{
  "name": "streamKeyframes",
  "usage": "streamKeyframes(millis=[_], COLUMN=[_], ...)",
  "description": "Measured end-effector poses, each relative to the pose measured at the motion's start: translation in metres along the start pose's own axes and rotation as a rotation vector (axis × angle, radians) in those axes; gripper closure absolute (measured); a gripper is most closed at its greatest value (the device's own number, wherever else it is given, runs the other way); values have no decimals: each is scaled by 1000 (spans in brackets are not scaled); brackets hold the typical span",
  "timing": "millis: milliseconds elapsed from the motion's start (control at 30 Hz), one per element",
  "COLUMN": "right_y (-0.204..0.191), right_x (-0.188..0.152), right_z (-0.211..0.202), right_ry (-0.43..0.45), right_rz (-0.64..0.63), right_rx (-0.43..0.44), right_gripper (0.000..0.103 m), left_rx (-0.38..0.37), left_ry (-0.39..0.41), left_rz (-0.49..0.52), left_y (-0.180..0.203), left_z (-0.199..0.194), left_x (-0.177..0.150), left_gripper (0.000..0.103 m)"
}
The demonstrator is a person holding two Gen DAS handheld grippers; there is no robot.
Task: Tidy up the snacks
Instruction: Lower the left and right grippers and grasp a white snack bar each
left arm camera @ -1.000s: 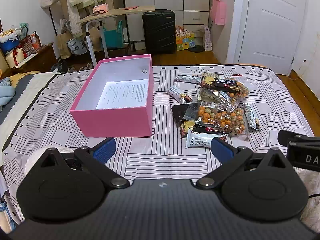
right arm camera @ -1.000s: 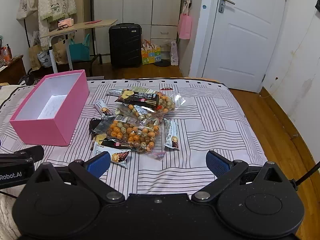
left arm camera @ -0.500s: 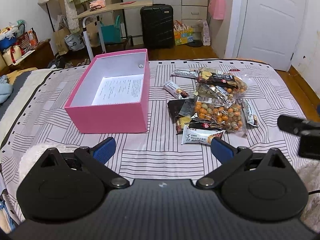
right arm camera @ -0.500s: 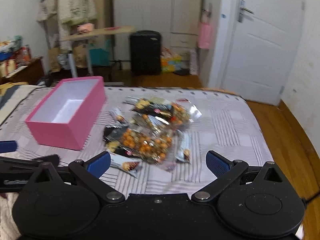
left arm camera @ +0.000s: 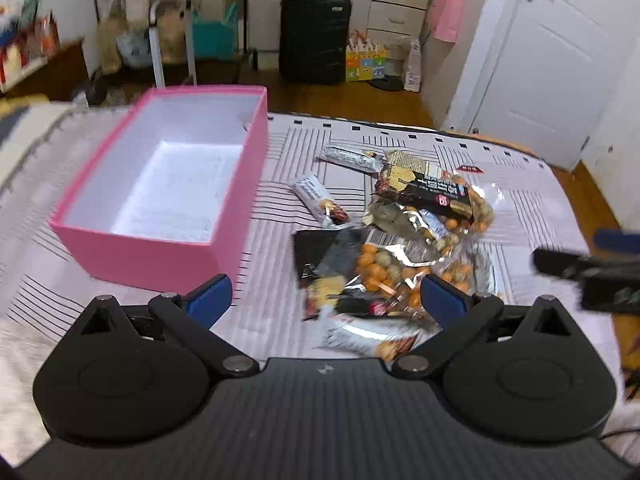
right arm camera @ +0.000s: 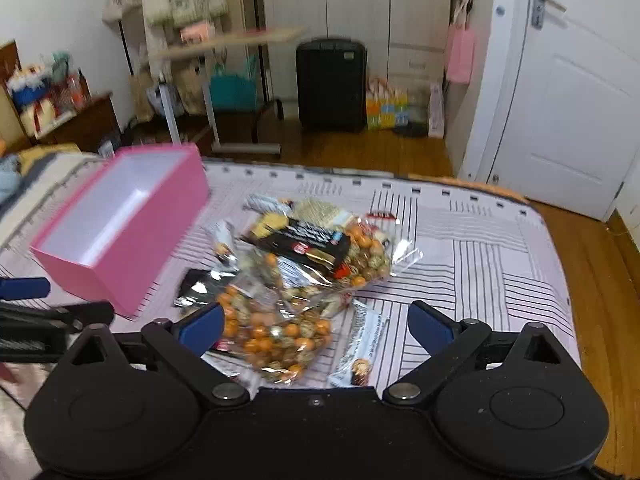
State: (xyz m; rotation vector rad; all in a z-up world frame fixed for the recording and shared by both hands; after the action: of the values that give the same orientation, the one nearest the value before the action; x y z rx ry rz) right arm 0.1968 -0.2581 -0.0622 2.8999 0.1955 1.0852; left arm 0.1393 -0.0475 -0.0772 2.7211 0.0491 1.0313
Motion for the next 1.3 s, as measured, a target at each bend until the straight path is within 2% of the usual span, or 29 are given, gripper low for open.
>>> streamKeyframes(millis=[100, 200, 300, 333, 500, 633, 700, 867, 900, 967, 1000, 1033, 1067, 1100, 1200, 1233, 1300], right_y=[8, 21, 30, 31, 33, 35, 38, 48, 48, 49, 47, 45, 42, 38, 32, 31, 30], right_x=[-3, -17, -32, -37, -46, -52, -55, -53, -53, -53, -54, -54, -54, -53, -53, -52, -53], right_z=[32, 61, 80, 86, 102, 120, 125, 133, 133, 135, 134, 132, 132, 134, 136, 134, 129], right_ry=[-26, -75, -155, -183, -224, -268, -283, -282, -281, -284, -280, -280, -278, -276, -267, -262, -268], right_rz=[30, 139, 278, 305, 391, 427, 437, 468, 471, 436, 415, 398, 367, 335, 295, 280, 281], right_rx=[-19, 22, 118, 123, 87, 65, 47, 52, 42, 1, -15, -19, -25, -32, -61, -71, -75], right_gripper=[7, 14, 19, 21, 21, 26, 27, 31, 34, 53, 55, 58, 58, 58, 58, 69, 73], left_rx=[2, 14, 63, 66, 64, 35, 43, 109, 122, 139, 145, 155, 166, 174, 175, 170, 151], left_ry=[-23, -44, -48, -61, -82, -101, -109, -72, -65, -44, -36, -27, -17, -9, -5, -5, -11], left_rz=[-97, -187, -165, -162, -261, -423, -464, -436, -446, -459, -450, -432, -413, -392, -370, -371, -376], left_y=[-5, -15, -17, -16, -18, -23, -21, -12, -12, -12, -11, -9, -8, -6, -7, -8, -11], left_z=[30, 57, 74, 80, 94, 104, 109, 121, 122, 123, 124, 125, 123, 120, 119, 118, 116], left_x=[-7, -24, -39, -44, -63, -77, -83, -85, -85, -83, -83, -84, -85, -85, -84, -84, -83], left_gripper=[2, 6, 9, 9, 11, 11, 13, 13, 13, 13, 15, 19, 31, 36, 42, 44, 50])
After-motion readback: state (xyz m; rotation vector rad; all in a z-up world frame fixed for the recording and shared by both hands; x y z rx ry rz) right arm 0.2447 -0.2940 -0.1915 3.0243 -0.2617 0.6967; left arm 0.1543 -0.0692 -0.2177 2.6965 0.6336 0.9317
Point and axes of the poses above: each gripper's, at about its wrist camera, not at the fingertips, and z roughly the way its jaws point, y to its right, x to its top, the point moved 5 cm from there along z, roughly the way its jaws point, and after that the axes turned 7 degrees about -x, right-handed, at the moved point
